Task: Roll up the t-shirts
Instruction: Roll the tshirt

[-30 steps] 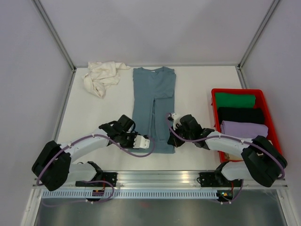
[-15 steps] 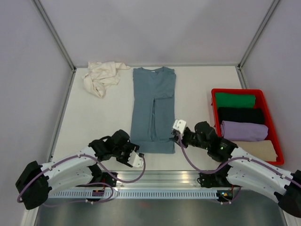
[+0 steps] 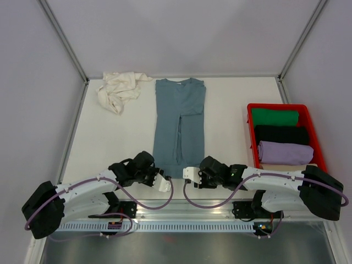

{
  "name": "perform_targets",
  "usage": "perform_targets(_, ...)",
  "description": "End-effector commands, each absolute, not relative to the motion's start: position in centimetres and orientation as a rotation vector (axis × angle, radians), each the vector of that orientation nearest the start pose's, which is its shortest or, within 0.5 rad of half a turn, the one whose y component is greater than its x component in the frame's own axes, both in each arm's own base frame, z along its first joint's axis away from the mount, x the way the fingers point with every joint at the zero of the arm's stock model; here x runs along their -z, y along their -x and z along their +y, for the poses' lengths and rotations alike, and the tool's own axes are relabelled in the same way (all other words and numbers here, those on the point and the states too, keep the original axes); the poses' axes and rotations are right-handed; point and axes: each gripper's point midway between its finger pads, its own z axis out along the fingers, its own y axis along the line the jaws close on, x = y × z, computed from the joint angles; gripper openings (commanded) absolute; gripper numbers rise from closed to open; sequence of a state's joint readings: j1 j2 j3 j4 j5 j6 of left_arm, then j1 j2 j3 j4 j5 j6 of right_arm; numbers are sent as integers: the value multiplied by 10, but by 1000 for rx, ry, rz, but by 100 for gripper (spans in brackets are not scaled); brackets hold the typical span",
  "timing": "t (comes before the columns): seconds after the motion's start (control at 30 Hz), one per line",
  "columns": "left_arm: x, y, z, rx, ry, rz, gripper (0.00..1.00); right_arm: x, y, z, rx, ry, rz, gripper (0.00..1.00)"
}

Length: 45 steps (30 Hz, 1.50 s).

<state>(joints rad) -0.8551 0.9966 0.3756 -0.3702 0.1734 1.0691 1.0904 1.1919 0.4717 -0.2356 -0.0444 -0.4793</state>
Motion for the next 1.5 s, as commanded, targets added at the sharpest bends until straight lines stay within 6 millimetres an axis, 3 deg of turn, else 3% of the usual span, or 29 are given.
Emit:
perform_targets(0.0,-11,-152,-168,154,-2123,1450,38,-31,-146,238,-248,1777,1722,42)
perform_targets(0.27,-11,-152,-174,187,-2132,1447,19,-16,-145,240,-245,1796,1755,36)
perform_targets(0.4,-13,-154,-175,185,-2120,1470,3,-6,-145,235,-211,1829,1818,1)
perform_targets(0.5,-18,-145,-173,253,-2135,1515,2,-13,-142,230,-204,1846,1824,0)
perform_targets(0.53,-27,-146,-177,279,-2116,1525,2,-16,-141,230,-217,1843,1819,0)
perform_targets(0.57,-27,-135,-170,325,-2142,1578,2,-21,-140,228,-223,1841,1813,0)
perform_targets(0.77,-52,-102,-175,569,-2164,1620,2,-55,-108,222,-406,1962,1781,0)
perform_targets(0.8,-54,-89,-171,640,-2188,1645,2,-57,-104,221,-427,1978,1779,0)
perform_targets(0.9,-63,-76,-171,751,-2203,1672,2,-59,-92,219,-486,2049,1766,0)
perform_targets(1.0,-73,-76,-174,857,-2156,1728,2,-63,-89,221,-533,2064,1757,0)
perform_targets(1.13,-82,-100,-169,880,-2065,1791,2,-70,-93,226,-641,2037,1764,0)
perform_targets(1.3,-75,-118,-165,873,-2053,1821,2,-74,-118,242,-819,1860,1869,1)
perform_targets(1.47,-71,-129,-164,881,-2051,1838,2,-65,-119,252,-967,1843,1955,0)
